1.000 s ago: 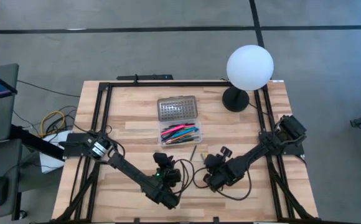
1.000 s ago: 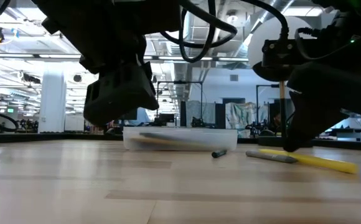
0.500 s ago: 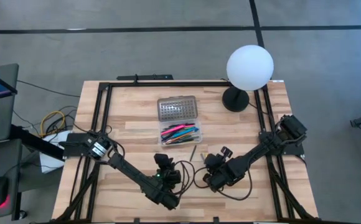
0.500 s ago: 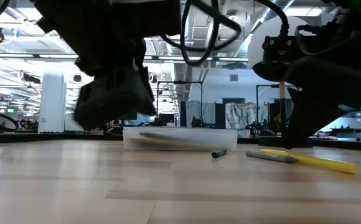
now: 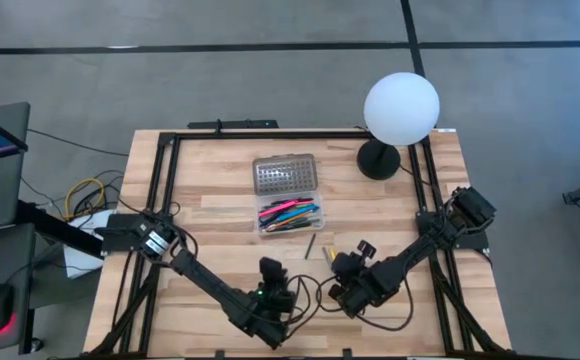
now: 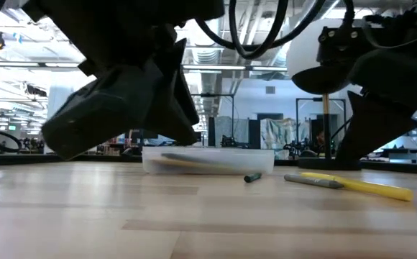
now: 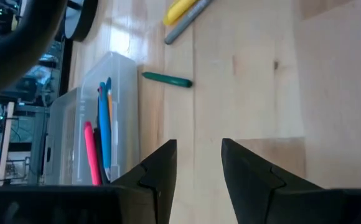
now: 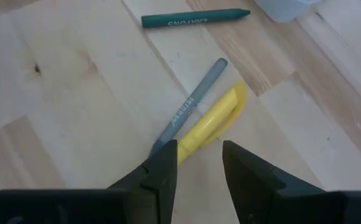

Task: Pick & place school supplies into a supply box
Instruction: Put the yellow pen into the gray supply box

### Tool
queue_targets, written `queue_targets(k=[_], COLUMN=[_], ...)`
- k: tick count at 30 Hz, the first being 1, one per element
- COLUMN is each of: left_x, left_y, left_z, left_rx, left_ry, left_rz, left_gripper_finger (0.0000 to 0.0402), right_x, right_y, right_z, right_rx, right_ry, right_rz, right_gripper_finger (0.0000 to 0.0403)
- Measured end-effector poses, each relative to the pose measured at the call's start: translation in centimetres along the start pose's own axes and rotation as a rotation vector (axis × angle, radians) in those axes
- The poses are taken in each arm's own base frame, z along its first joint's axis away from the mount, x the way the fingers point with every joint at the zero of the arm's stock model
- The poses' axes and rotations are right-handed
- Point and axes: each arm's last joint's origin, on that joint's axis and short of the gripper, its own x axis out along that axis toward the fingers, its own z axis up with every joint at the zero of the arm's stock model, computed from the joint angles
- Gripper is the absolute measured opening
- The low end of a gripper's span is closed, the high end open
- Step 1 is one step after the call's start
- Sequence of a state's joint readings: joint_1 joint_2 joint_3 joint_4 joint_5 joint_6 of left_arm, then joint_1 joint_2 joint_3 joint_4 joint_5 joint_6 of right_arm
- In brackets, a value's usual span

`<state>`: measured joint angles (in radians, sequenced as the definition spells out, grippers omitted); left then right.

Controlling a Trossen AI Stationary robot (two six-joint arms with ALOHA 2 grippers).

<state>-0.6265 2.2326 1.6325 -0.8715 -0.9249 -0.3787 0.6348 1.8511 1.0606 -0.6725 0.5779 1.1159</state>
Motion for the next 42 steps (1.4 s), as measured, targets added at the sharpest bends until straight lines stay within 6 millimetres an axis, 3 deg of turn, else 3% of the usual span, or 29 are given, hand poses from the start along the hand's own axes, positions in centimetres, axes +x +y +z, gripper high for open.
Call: queue_targets(k=[7, 15, 22, 32, 42], left_x=[0.2, 0.2, 0.2, 0.2, 0.2], left_y=[0.2, 0.1, 0.1, 0.1, -0.1], left_z=[0.0, 0.0, 0.0, 0.0, -0.1], left_rx=[-0.009, -0.008, -0.012, -0.017, -0.023], left_ry=[0.004, 0.005, 0.006, 0.01, 0.043], left_rz=[0.005, 0.005, 0.005, -0.003, -0.081], left_gripper_finger=[0.0122, 0.0122, 0.0122, 0.0122, 0.0122], right_x=[0.4, 1.5, 1.1, 0.7, 0.5], right_y=[0.0, -0.7, -0.5, -0.9, -0.8], right_z=[0.3, -1.3, -1.9, -2.5, -2.9], right_rx=[0.08, 0.158, 0.128, 0.029, -0.038], right_ry=[0.005, 0.077, 0.097, 0.308, 0.328], right_rz=[0.018, 0.033, 0.045, 0.072, 0.087], right_gripper_finger=[0.012, 0.012, 0.0117, 0.0065, 0.005])
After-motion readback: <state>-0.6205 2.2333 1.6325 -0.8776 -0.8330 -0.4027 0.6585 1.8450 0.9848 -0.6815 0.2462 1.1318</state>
